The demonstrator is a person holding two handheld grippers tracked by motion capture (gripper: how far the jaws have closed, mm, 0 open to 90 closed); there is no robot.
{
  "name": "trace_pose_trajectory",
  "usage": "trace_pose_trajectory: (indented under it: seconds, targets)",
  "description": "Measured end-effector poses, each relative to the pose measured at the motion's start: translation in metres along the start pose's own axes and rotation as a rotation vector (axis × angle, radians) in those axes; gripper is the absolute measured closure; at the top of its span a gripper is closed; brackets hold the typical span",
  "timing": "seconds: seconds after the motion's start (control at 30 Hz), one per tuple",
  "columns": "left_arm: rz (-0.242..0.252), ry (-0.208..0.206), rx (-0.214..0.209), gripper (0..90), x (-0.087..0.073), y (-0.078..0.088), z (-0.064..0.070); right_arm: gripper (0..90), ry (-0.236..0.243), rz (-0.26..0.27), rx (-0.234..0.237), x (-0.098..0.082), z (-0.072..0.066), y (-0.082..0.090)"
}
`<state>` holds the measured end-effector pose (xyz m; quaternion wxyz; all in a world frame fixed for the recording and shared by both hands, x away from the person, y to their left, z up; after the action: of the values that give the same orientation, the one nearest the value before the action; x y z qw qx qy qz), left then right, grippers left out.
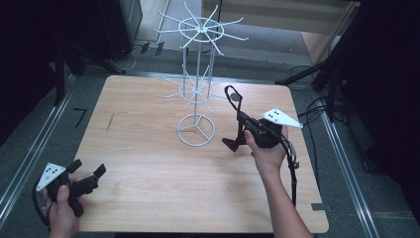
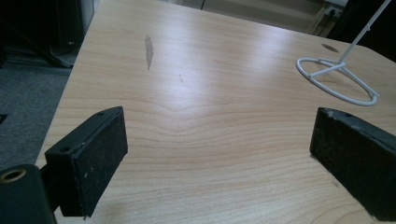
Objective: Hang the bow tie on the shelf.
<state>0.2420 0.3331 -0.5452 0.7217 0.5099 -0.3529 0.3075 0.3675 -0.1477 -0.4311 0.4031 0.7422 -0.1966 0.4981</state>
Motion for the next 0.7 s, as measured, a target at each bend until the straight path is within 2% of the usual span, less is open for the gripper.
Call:
trace_pose_trajectory:
  seconds: [0.7]
  targets:
    - [-0.002,-0.010,0.001,4.6,0.000,0.000,0.001,90.0,-0.034,-0.028,0.013,0.001,-0.002,-0.022]
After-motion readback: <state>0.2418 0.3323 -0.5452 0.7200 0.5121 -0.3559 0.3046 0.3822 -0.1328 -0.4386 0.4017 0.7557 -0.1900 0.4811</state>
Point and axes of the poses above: each handheld gripper's, and its own axes: y roughly backward along the jaws, x roughly out of its top, z roughly to its right, the point moved 6 cm from there along -y, roughly forward along the jaws, and after that the axes turned 10 degrees about -z, right-handed, at the moved point
